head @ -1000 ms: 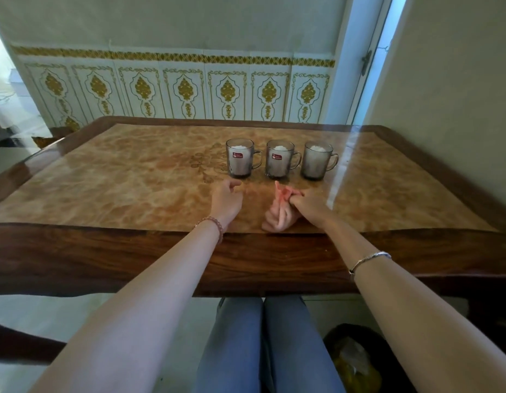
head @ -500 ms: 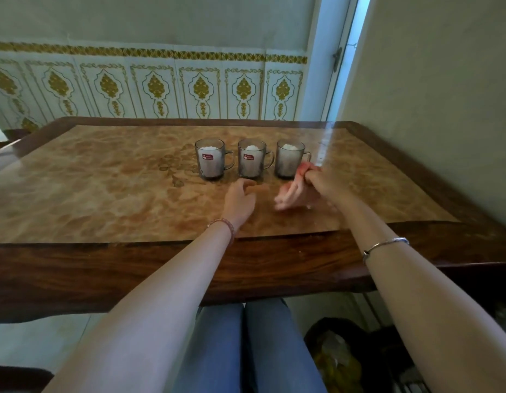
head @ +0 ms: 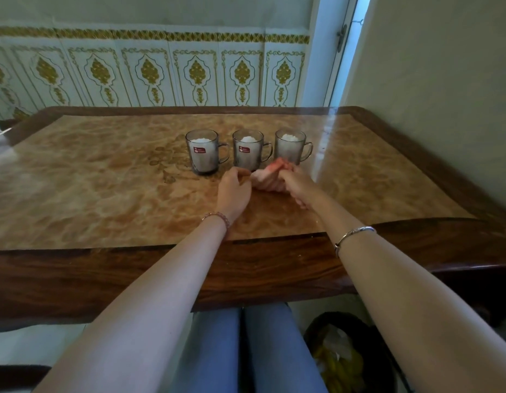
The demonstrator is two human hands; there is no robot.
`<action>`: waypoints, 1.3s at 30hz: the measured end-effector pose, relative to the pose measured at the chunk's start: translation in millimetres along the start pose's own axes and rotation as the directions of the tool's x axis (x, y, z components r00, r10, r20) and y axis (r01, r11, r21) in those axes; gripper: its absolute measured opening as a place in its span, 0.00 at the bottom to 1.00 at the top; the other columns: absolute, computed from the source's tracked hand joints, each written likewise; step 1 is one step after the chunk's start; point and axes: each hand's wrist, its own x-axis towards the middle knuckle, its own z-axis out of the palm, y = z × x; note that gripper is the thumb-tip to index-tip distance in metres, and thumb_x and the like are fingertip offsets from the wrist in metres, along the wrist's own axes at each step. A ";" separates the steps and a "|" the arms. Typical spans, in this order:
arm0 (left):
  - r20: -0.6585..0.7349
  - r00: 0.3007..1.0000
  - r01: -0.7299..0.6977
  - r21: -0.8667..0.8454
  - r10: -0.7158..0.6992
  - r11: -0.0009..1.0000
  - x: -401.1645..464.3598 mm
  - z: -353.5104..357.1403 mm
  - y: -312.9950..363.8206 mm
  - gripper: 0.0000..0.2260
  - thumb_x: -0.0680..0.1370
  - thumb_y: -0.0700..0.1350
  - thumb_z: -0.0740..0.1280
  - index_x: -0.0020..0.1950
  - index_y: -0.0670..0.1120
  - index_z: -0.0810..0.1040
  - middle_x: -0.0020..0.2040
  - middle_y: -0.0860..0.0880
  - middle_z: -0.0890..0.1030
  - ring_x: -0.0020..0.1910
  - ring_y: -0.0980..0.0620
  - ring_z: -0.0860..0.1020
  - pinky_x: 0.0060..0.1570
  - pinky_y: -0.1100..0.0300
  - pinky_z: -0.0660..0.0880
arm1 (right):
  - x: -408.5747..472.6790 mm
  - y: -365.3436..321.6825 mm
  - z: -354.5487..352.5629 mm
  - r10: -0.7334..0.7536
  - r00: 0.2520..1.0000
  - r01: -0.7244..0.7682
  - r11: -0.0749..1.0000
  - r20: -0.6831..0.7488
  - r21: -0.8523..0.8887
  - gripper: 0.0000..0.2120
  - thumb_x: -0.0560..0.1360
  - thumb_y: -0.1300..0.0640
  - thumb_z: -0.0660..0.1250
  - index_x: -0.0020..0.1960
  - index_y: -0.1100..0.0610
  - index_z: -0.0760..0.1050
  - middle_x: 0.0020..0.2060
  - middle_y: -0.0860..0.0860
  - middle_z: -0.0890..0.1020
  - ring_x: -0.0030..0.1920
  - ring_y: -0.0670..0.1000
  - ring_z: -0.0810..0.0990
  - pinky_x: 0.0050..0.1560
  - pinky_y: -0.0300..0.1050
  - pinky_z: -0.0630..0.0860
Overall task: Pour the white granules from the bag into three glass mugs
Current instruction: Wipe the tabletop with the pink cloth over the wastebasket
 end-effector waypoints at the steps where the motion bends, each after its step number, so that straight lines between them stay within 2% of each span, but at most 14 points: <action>1: -0.017 1.000 0.019 -0.028 -0.020 0.999 -0.6 0.1 1.1 0.11 0.78 0.38 0.60 0.59 0.43 0.75 0.58 0.46 0.77 0.58 0.50 0.74 0.58 0.58 0.72 | -2.1 1.1 -0.1 0.001 1.000 -0.001 1.000 0.003 0.003 0.18 0.79 0.58 0.55 0.68 0.50 0.70 0.32 0.44 0.64 0.20 0.40 0.70 0.15 0.30 0.62; 3: -0.045 0.996 0.077 -0.090 -0.081 0.993 -3.2 -1.1 4.9 0.12 0.78 0.36 0.59 0.59 0.42 0.74 0.56 0.47 0.76 0.55 0.52 0.73 0.54 0.61 0.70 | -7.8 4.9 -1.4 -0.011 1.000 0.011 1.000 0.014 0.024 0.11 0.77 0.60 0.56 0.54 0.54 0.76 0.30 0.46 0.67 0.26 0.41 0.70 0.25 0.36 0.65; 6: -0.036 0.993 0.104 -0.105 -0.109 0.989 -6.9 0.5 10.7 0.12 0.77 0.34 0.57 0.59 0.42 0.73 0.54 0.48 0.75 0.53 0.52 0.72 0.52 0.61 0.69 | -19.1 10.0 -7.8 0.005 1.000 -0.006 0.999 0.005 0.053 0.13 0.76 0.63 0.58 0.35 0.52 0.71 0.29 0.48 0.70 0.32 0.46 0.69 0.32 0.40 0.63; 11: 0.005 0.997 0.077 -0.096 -0.077 0.992 -22.6 9.2 16.1 0.12 0.78 0.35 0.57 0.59 0.43 0.74 0.54 0.48 0.75 0.53 0.51 0.72 0.51 0.60 0.68 | -41.5 25.2 -20.0 0.006 1.000 -0.004 0.998 -0.022 0.065 0.03 0.68 0.56 0.60 0.38 0.48 0.71 0.33 0.47 0.74 0.37 0.49 0.74 0.40 0.44 0.70; 16: 0.086 0.996 0.028 -0.100 -0.019 0.995 -44.0 28.0 27.3 0.13 0.78 0.36 0.58 0.60 0.42 0.74 0.56 0.48 0.76 0.55 0.52 0.73 0.52 0.60 0.69 | -55.1 44.2 -39.7 0.030 0.998 -0.026 0.997 -0.060 0.076 0.12 0.75 0.63 0.60 0.35 0.50 0.70 0.34 0.49 0.74 0.37 0.48 0.72 0.41 0.44 0.68; 18: 0.099 0.995 -0.006 -0.072 0.013 0.997 -49.9 36.3 30.2 0.12 0.78 0.37 0.58 0.61 0.43 0.74 0.56 0.48 0.76 0.54 0.52 0.73 0.52 0.61 0.69 | -63.4 50.6 -49.1 0.027 0.998 -0.026 1.000 -0.062 0.016 0.11 0.76 0.61 0.59 0.37 0.51 0.71 0.38 0.49 0.75 0.41 0.49 0.73 0.45 0.46 0.68; 22: 0.134 0.991 -0.010 -0.055 0.017 0.998 -56.2 46.1 36.7 0.12 0.79 0.38 0.58 0.61 0.44 0.74 0.57 0.46 0.76 0.54 0.49 0.75 0.51 0.57 0.73 | -70.8 65.6 -69.5 0.049 0.995 -0.051 0.998 -0.090 -0.022 0.12 0.79 0.58 0.58 0.37 0.48 0.70 0.38 0.46 0.72 0.47 0.50 0.72 0.43 0.42 0.66; 25: 0.159 0.987 -0.005 -0.044 0.012 0.999 -56.5 52.9 37.6 0.11 0.79 0.39 0.59 0.61 0.44 0.74 0.56 0.47 0.76 0.57 0.46 0.76 0.56 0.52 0.74 | -75.8 75.9 -90.9 0.087 0.987 -0.089 0.996 -0.132 -0.008 0.13 0.80 0.59 0.57 0.38 0.52 0.72 0.38 0.50 0.75 0.45 0.50 0.73 0.46 0.45 0.67; 27: 0.175 0.985 0.007 -0.074 0.006 0.997 -55.6 58.9 40.8 0.11 0.79 0.40 0.60 0.61 0.45 0.74 0.55 0.49 0.76 0.58 0.47 0.75 0.54 0.55 0.73 | -80.3 79.3 -102.6 0.123 0.980 -0.121 0.992 -0.154 0.025 0.13 0.80 0.59 0.57 0.38 0.53 0.73 0.38 0.51 0.76 0.42 0.49 0.74 0.45 0.45 0.67; 32: 0.211 0.977 -0.006 -0.085 0.024 0.996 -51.3 79.2 56.1 0.12 0.80 0.40 0.60 0.63 0.43 0.74 0.60 0.46 0.76 0.60 0.49 0.74 0.58 0.58 0.69 | -76.9 80.6 -132.3 0.228 0.944 -0.152 0.942 -0.239 0.300 0.11 0.78 0.54 0.57 0.43 0.54 0.76 0.43 0.56 0.81 0.41 0.57 0.80 0.35 0.44 0.75; 34: 0.221 0.975 -0.022 -0.074 0.038 0.997 -45.8 86.4 57.4 0.12 0.80 0.39 0.60 0.62 0.42 0.74 0.61 0.45 0.76 0.61 0.48 0.74 0.59 0.57 0.69 | -75.8 72.7 -150.1 0.202 0.920 -0.097 0.948 -0.336 0.304 0.10 0.76 0.55 0.57 0.44 0.56 0.76 0.34 0.55 0.83 0.33 0.59 0.82 0.33 0.50 0.80; 36: 0.235 0.971 -0.032 -0.063 0.045 0.998 -39.7 93.3 58.0 0.12 0.80 0.39 0.60 0.62 0.42 0.74 0.61 0.45 0.76 0.61 0.48 0.74 0.59 0.58 0.69 | -75.8 70.3 -167.0 0.167 0.902 -0.074 0.968 -0.398 0.239 0.11 0.79 0.56 0.56 0.44 0.58 0.75 0.20 0.51 0.78 0.18 0.50 0.75 0.21 0.39 0.72; 37: 0.247 0.968 -0.031 -0.065 0.046 0.997 -37.7 96.0 59.5 0.11 0.80 0.39 0.60 0.62 0.42 0.74 0.60 0.46 0.76 0.60 0.48 0.74 0.59 0.58 0.69 | -74.5 69.7 -171.7 0.153 0.891 -0.060 0.973 -0.427 0.222 0.12 0.80 0.54 0.56 0.45 0.57 0.76 0.19 0.50 0.78 0.18 0.48 0.75 0.21 0.36 0.70; 39: 0.281 0.959 -0.018 -0.070 0.037 0.997 -31.9 103.1 63.4 0.12 0.80 0.40 0.60 0.63 0.42 0.73 0.60 0.46 0.76 0.60 0.49 0.74 0.60 0.57 0.70 | -66.6 75.6 -177.0 0.169 0.863 -0.062 0.971 -0.477 0.232 0.13 0.79 0.49 0.57 0.46 0.52 0.78 0.30 0.51 0.83 0.31 0.53 0.82 0.33 0.44 0.76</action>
